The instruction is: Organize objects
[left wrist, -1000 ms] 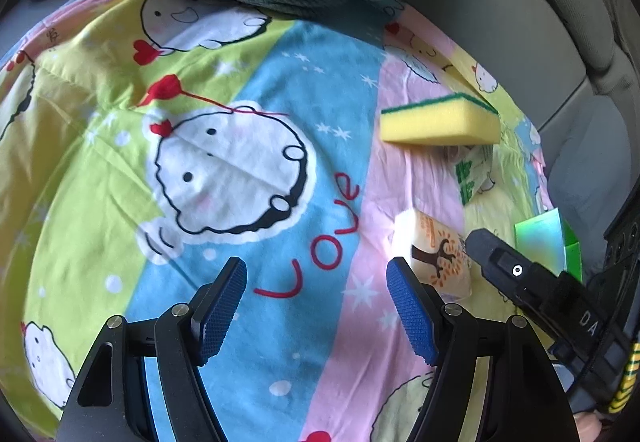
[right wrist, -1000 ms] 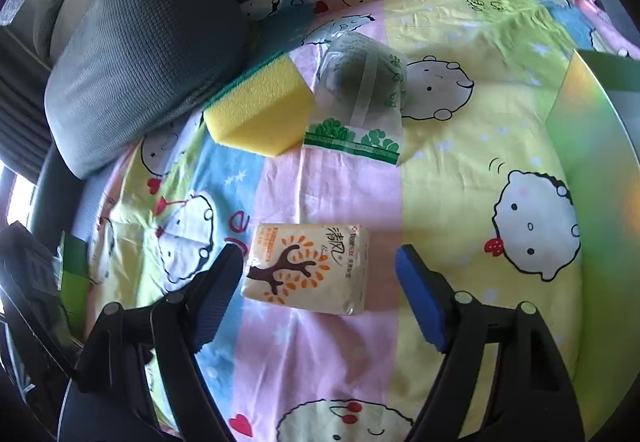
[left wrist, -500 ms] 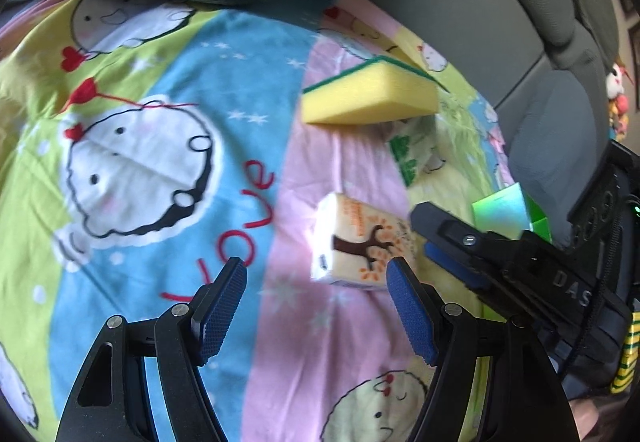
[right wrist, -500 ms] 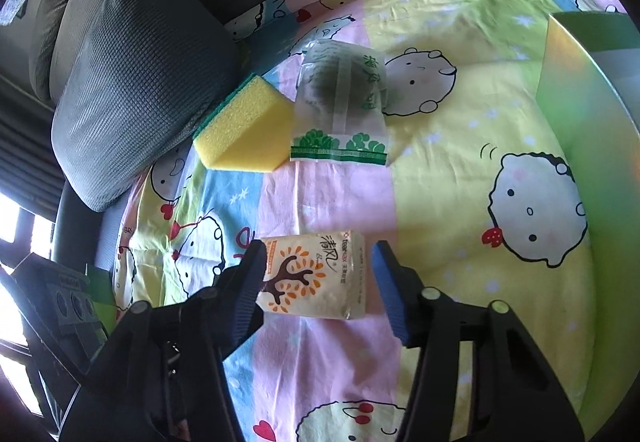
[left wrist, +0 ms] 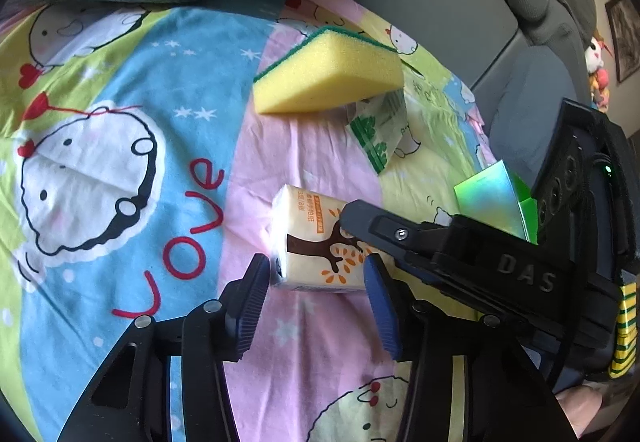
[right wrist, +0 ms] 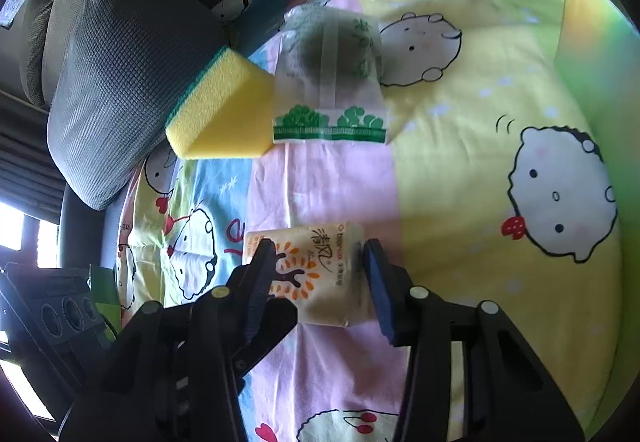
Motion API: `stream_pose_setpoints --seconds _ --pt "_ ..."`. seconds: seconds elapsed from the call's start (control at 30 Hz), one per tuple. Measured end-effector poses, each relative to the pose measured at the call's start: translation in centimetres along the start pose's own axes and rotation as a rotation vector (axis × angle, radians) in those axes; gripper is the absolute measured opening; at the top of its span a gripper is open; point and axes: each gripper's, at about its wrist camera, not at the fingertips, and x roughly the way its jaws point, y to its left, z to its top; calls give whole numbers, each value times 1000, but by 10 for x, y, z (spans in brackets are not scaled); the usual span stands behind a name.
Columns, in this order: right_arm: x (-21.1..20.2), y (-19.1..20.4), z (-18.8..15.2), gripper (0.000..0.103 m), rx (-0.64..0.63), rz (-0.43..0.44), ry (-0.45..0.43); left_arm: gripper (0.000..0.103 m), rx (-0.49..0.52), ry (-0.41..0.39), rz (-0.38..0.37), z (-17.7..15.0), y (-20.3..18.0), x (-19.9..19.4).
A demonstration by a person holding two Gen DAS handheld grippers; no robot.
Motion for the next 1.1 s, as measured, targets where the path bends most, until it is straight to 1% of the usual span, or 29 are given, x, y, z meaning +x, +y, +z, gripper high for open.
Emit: stream_pose_setpoints --seconds 0.17,0.33,0.43,0.77,1.1 --pt "-1 -3 0 41 18 17 5 49 35 -30 1 -2 -8 -9" --pt "-19 5 -3 41 -16 28 -42 49 81 -86 6 -5 -20 -27" --pt "-37 9 -4 41 -36 44 -86 49 117 -128 -9 -7 -29 -40" --pt "-98 16 -14 41 -93 39 -259 49 225 -224 -78 -12 -63 -70" --pt "-142 14 -23 42 -116 7 -380 49 300 -272 -147 -16 -91 -83"
